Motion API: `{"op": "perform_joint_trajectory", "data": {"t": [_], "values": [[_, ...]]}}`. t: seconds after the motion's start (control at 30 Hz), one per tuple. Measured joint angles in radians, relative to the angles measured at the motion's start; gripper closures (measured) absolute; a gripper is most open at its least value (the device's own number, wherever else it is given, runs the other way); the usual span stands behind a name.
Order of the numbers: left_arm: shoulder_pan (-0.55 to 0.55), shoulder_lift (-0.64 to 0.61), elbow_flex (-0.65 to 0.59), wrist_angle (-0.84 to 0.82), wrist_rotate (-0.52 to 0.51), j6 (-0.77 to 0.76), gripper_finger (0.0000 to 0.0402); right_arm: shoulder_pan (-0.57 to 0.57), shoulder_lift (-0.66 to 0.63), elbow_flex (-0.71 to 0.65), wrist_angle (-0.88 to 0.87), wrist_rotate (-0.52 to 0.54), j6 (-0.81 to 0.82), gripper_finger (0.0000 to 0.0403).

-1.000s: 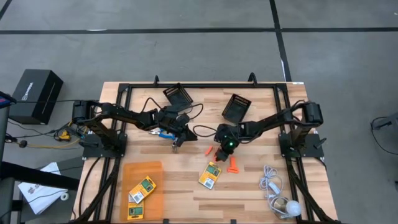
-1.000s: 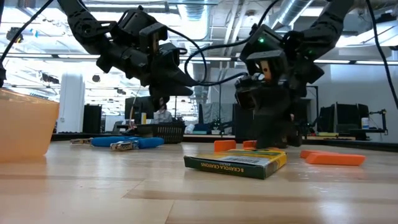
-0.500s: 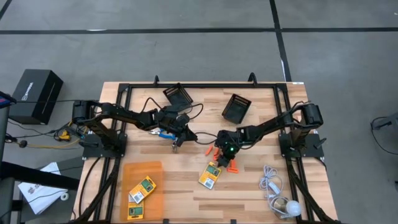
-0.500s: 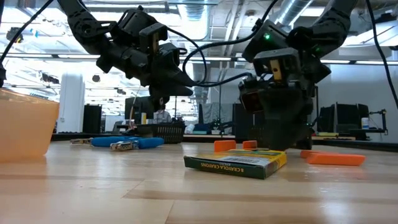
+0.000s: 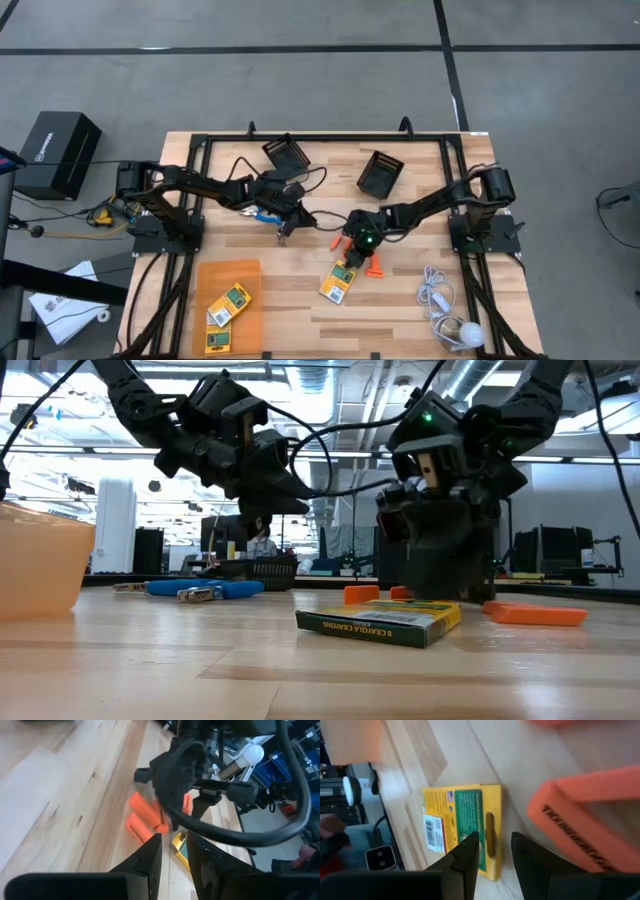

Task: Pick & Place School Supplies
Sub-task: Put the crayon box into the orange transparent bin

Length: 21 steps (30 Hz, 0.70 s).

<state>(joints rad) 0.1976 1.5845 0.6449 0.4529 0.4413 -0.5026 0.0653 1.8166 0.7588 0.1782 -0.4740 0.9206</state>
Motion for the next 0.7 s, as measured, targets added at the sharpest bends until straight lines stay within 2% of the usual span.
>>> {"op": "perform_joint_trajectory", "data": {"t": [0.13,0.33,0.4,0.53,0.7], "values": [[0.000,0.000,-0.035,-0.001,0.001,0.000,0.0316,0.012,0.049,0.020,0.059,-0.031,0.027,0.0295],[0.000,0.000,-0.078,0.005,0.000,-0.001,0.0316,-0.003,0.072,0.055,0.050,-0.016,0.022,0.0300],[0.000,0.000,-0.086,0.008,0.000,-0.002,0.0316,-0.008,0.072,0.056,0.043,0.012,0.021,0.0315],[0.000,0.000,-0.087,0.019,0.000,-0.002,0.0316,-0.025,0.073,0.056,0.039,0.028,0.003,0.0388],[0.000,0.000,-0.087,0.025,0.000,-0.003,0.0316,-0.042,0.074,0.055,0.043,0.024,0.000,0.0401]]}}
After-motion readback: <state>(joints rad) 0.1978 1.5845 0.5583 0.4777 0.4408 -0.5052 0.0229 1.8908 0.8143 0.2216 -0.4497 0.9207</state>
